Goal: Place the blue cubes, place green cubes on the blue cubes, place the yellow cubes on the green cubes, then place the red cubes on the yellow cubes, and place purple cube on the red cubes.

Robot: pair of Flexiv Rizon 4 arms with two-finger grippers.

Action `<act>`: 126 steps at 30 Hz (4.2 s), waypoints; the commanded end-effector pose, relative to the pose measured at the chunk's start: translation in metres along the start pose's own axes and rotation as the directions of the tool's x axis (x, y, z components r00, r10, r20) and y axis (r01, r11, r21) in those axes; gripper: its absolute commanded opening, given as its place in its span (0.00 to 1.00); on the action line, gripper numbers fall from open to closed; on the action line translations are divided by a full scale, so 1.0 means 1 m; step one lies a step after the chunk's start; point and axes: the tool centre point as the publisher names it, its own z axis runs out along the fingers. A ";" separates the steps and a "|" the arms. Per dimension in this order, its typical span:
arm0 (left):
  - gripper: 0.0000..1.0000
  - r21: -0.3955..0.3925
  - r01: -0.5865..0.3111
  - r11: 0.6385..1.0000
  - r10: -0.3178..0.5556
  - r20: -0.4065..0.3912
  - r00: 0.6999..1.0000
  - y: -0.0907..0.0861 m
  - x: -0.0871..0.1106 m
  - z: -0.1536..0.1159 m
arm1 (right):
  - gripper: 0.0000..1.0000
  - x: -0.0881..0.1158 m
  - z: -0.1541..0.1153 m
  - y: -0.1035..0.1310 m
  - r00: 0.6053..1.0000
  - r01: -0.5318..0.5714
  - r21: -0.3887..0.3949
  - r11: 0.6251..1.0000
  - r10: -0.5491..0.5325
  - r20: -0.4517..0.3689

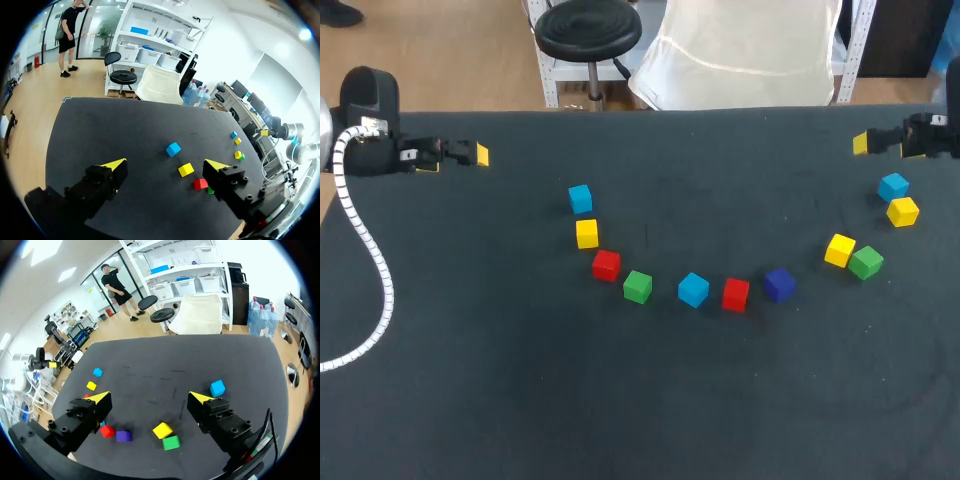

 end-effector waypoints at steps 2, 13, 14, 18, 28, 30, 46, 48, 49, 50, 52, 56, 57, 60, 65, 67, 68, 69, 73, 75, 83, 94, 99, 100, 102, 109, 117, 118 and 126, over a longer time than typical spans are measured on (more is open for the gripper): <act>1.00 -0.005 0.000 1.000 0.000 -0.003 1.000 -0.001 0.000 0.000 | 1.00 -0.005 -0.002 -0.006 0.940 0.342 -0.102 0.934 -0.341 0.028; 1.00 -0.005 0.000 1.000 0.000 -0.003 1.000 -0.001 0.000 0.000 | 1.00 -0.029 -0.015 -0.040 0.667 0.687 -0.407 0.602 -0.745 0.025; 1.00 -0.005 0.000 1.000 0.000 -0.003 1.000 -0.001 0.000 0.000 | 1.00 -0.029 -0.015 -0.040 0.667 0.687 -0.407 0.602 -0.745 0.025; 1.00 -0.005 0.000 1.000 0.000 -0.003 1.000 -0.001 0.000 0.000 | 1.00 -0.029 -0.015 -0.040 0.667 0.687 -0.407 0.602 -0.745 0.025; 1.00 -0.005 0.000 1.000 0.000 -0.003 1.000 -0.001 0.000 0.000 | 1.00 -0.029 -0.015 -0.040 0.667 0.687 -0.407 0.602 -0.745 0.025; 1.00 -0.005 0.000 1.000 0.000 -0.003 1.000 -0.001 0.000 0.000 | 1.00 -0.029 -0.015 -0.040 0.667 0.687 -0.407 0.602 -0.745 0.025; 1.00 -0.005 0.000 1.000 0.000 -0.003 1.000 -0.001 0.000 0.000 | 1.00 -0.048 -0.009 -0.089 0.395 0.643 -0.740 0.196 -0.913 0.101; 1.00 -0.005 0.000 1.000 0.000 -0.003 1.000 -0.001 0.000 0.000 | 1.00 -0.046 -0.008 -0.095 0.395 0.624 -0.762 0.175 -0.912 0.113; 1.00 -0.005 0.000 1.000 0.000 -0.003 1.000 -0.001 0.000 0.000 | 1.00 -0.045 -0.007 -0.097 0.397 0.614 -0.772 0.164 -0.910 0.122; 1.00 -0.005 0.000 1.000 0.000 -0.003 1.000 -0.001 0.000 0.000 | 1.00 -0.044 -0.006 -0.099 0.389 0.605 -0.782 0.153 -0.913 0.122; 1.00 -0.005 0.000 1.000 0.000 -0.003 1.000 -0.001 0.000 0.000 | 1.00 -0.042 -0.004 -0.103 0.366 0.584 -0.799 0.140 -0.925 0.106; 1.00 -0.005 0.000 1.000 0.000 -0.003 1.000 -0.001 0.000 0.000 | 1.00 -0.039 0.001 -0.111 0.343 0.578 -0.808 0.117 -0.933 0.110; 1.00 -0.005 0.000 1.000 0.000 -0.003 1.000 -0.001 0.000 0.000 | 1.00 -0.039 0.002 -0.114 0.341 0.579 -0.808 0.114 -0.933 0.113; 1.00 -0.005 0.000 1.000 0.000 -0.003 1.000 -0.001 0.000 0.000 | 1.00 -0.041 0.004 -0.122 0.351 0.589 -0.800 0.114 -0.928 0.126; 1.00 -0.005 0.000 1.000 0.000 -0.003 1.000 -0.001 0.000 0.000 | 1.00 -0.043 0.003 -0.127 0.361 0.604 -0.787 0.122 -0.923 0.134; 1.00 -0.005 0.000 1.000 0.000 -0.003 1.000 -0.001 0.000 0.000 | 1.00 -0.044 0.002 -0.128 0.364 0.614 -0.780 0.124 -0.921 0.141; 1.00 -0.005 0.000 1.000 0.000 -0.003 1.000 -0.001 0.000 0.000 | 1.00 -0.045 0.001 -0.128 0.370 0.623 -0.771 0.130 -0.918 0.144; 1.00 -0.005 0.000 1.000 0.000 -0.003 1.000 -0.001 0.000 0.000 | 1.00 -0.045 0.000 -0.129 0.378 0.629 -0.765 0.139 -0.915 0.144; 1.00 -0.005 0.000 1.000 0.000 -0.003 1.000 -0.001 0.000 0.000 | 1.00 -0.046 -0.004 -0.131 0.393 0.655 -0.740 0.156 -0.906 0.157; 1.00 -0.005 0.000 1.000 0.000 -0.003 1.000 -0.001 0.000 0.000 | 1.00 -0.046 -0.006 -0.132 0.405 0.668 -0.722 0.181 -0.902 0.149; 1.00 -0.005 0.000 1.000 0.000 -0.003 1.000 -0.001 0.000 0.000 | 1.00 -0.042 -0.014 -0.129 0.466 0.765 -0.560 0.318 -0.873 0.141; 1.00 -0.005 0.000 1.000 0.000 -0.003 1.000 -0.001 0.000 0.000 | 1.00 -0.030 -0.025 -0.122 0.516 0.795 -0.451 0.405 -0.843 0.150; 1.00 -0.005 0.000 1.000 0.000 -0.003 1.000 -0.001 0.000 0.000 | 1.00 -0.030 -0.026 -0.122 0.497 0.814 -0.423 0.399 -0.854 0.150; 1.00 -0.005 0.000 1.000 0.000 -0.003 1.000 -0.001 0.000 0.000 | 1.00 -0.030 -0.026 -0.122 0.496 0.815 -0.420 0.399 -0.855 0.150; 1.00 -0.005 0.000 1.000 0.000 -0.003 1.000 -0.001 0.000 0.000 | 1.00 -0.030 -0.026 -0.122 0.496 0.816 -0.415 0.402 -0.855 0.148; 1.00 -0.005 0.000 1.000 0.000 -0.003 1.000 -0.001 0.000 0.000 | 1.00 -0.030 -0.025 -0.123 0.504 0.811 -0.413 0.415 -0.853 0.132; 1.00 0.087 -0.178 0.980 0.179 -0.004 0.984 -0.004 -0.003 -0.015 | 1.00 -0.030 -0.025 -0.123 0.504 0.811 -0.413 0.415 -0.853 0.132; 1.00 0.155 -0.294 0.943 0.297 0.000 0.955 -0.006 -0.004 -0.024 | 1.00 -0.030 -0.025 -0.123 0.504 0.811 -0.413 0.415 -0.853 0.132; 1.00 0.510 -0.743 0.433 0.844 0.059 0.533 0.012 -0.012 -0.071 | 1.00 -0.030 -0.025 -0.123 0.504 0.811 -0.413 0.415 -0.853 0.132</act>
